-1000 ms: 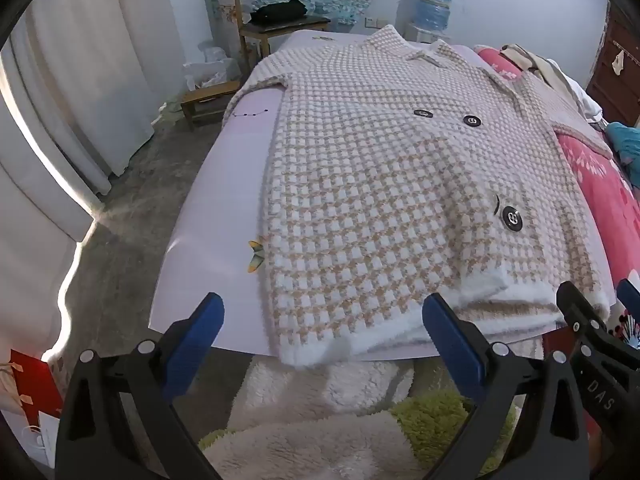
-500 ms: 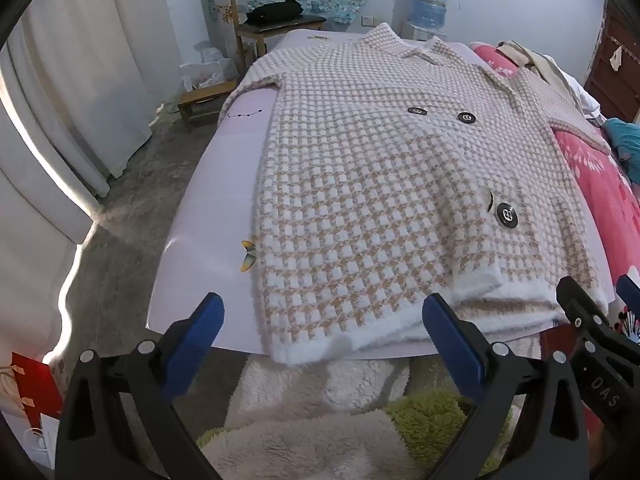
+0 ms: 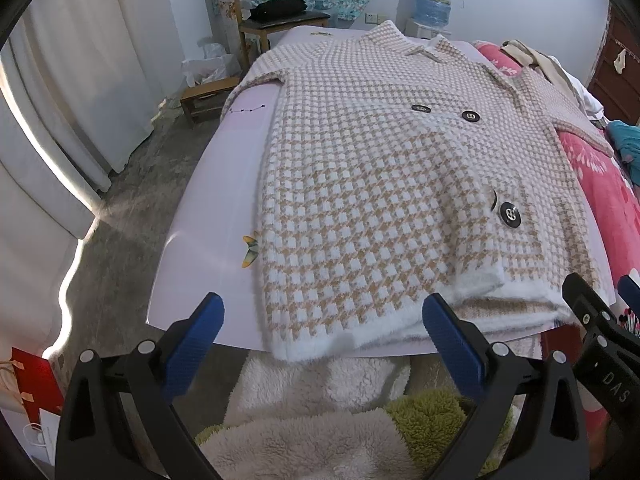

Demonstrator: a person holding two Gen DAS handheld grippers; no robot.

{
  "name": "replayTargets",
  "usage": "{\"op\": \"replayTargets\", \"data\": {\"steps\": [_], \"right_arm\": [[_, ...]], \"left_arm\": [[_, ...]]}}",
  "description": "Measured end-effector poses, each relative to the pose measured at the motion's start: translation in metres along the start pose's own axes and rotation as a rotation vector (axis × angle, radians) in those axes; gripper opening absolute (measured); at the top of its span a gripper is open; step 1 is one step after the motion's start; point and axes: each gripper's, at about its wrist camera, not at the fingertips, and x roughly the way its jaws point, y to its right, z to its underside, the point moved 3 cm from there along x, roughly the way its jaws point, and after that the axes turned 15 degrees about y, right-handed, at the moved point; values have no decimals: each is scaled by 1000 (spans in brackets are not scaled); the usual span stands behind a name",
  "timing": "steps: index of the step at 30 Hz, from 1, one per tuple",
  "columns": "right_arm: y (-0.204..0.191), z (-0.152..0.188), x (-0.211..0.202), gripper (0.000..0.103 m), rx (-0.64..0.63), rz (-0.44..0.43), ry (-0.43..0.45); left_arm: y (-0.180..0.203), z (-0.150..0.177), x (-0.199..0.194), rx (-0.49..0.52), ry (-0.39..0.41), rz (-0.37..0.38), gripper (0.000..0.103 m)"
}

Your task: Fold large clothes

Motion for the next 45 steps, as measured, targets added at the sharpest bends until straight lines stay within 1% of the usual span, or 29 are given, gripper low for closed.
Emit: {"op": "replayTargets", "data": {"steps": [45], "right_arm": [[-4, -4, -2, 96, 8, -12, -1]], "left_arm": [[-8, -7, -7, -11, 13, -8, 98]]}}
